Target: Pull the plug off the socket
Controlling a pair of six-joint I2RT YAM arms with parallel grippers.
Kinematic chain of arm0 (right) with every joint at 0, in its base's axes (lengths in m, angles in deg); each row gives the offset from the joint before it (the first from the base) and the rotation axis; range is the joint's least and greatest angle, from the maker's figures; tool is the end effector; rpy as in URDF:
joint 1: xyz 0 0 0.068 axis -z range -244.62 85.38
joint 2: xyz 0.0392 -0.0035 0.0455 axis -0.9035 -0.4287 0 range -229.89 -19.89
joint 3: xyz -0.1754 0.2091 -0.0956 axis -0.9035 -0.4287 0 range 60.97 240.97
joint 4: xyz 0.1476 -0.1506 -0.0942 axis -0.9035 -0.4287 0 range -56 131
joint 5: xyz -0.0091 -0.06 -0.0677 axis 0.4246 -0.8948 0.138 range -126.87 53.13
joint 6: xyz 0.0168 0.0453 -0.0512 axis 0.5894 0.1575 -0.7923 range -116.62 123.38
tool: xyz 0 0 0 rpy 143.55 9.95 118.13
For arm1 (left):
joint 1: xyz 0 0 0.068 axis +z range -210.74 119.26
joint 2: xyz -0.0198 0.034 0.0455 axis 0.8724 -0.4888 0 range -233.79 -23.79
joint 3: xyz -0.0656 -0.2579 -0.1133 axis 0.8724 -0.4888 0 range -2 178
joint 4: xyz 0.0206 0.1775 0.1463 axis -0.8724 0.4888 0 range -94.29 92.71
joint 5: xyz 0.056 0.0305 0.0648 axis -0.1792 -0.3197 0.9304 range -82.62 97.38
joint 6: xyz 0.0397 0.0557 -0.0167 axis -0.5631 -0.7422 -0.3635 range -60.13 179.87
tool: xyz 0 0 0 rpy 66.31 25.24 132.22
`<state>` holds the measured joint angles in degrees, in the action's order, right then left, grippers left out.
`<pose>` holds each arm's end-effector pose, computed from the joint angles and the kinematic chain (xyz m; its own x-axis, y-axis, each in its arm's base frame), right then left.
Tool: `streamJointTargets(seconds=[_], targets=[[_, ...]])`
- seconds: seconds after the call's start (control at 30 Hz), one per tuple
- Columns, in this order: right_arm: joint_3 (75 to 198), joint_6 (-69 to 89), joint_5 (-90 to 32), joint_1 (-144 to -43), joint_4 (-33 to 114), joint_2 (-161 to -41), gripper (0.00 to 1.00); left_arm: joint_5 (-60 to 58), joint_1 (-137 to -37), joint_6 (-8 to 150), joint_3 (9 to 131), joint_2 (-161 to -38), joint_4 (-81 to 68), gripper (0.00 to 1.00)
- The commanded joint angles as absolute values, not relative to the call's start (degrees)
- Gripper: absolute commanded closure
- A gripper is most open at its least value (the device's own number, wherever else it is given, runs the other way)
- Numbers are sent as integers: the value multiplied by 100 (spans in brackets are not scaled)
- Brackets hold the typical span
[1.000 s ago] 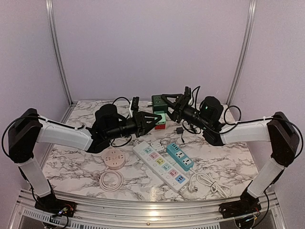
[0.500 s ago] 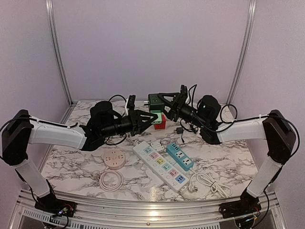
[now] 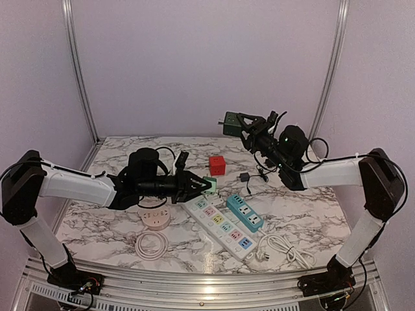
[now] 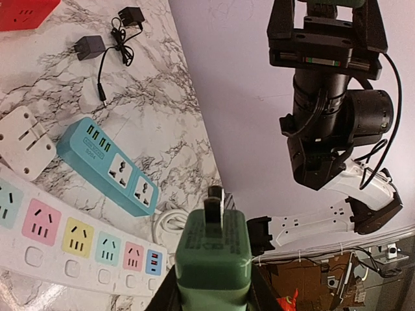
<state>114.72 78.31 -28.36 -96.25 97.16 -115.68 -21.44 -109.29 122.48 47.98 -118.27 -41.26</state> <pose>0.3131 0.2029 0.3274 -0.5648 0.7737 -0.2870 -0.3674 0.0757 0.9270 0.2165 -0.2873 0.2714 -0.9039 -0.1516 -0.3999 0.3706 0.1892 -0.9093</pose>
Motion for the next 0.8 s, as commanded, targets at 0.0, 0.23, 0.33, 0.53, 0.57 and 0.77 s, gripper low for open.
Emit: streamJointTargets(seconds=[0.0, 0.23, 0.33, 0.53, 0.57, 0.77], targets=[[11687, 7608, -2786, -9528, 9170, -11414, 95, -1597, -10734, 11674, 4824, -11289, -2949, 100], [10858, 7601, -2160, -8854, 8912, -11115, 96, -414, -9926, 11004, 4330, -10167, -1181, 100], [10310, 7491, -2029, -8552, 8786, -10804, 96, 247, -9575, 10810, 4192, -9726, -165, 100], [9351, 7172, -1802, -7902, 8403, -10062, 96, 997, -8779, 10819, 3725, -9062, 748, 99], [9235, 7116, -1780, -7790, 8292, -9925, 96, 1097, -8677, 10805, 3689, -8991, 900, 98], [8551, 6939, -1525, -7115, 7976, -9351, 96, 1608, -8287, 10823, 3461, -8763, 1684, 98]])
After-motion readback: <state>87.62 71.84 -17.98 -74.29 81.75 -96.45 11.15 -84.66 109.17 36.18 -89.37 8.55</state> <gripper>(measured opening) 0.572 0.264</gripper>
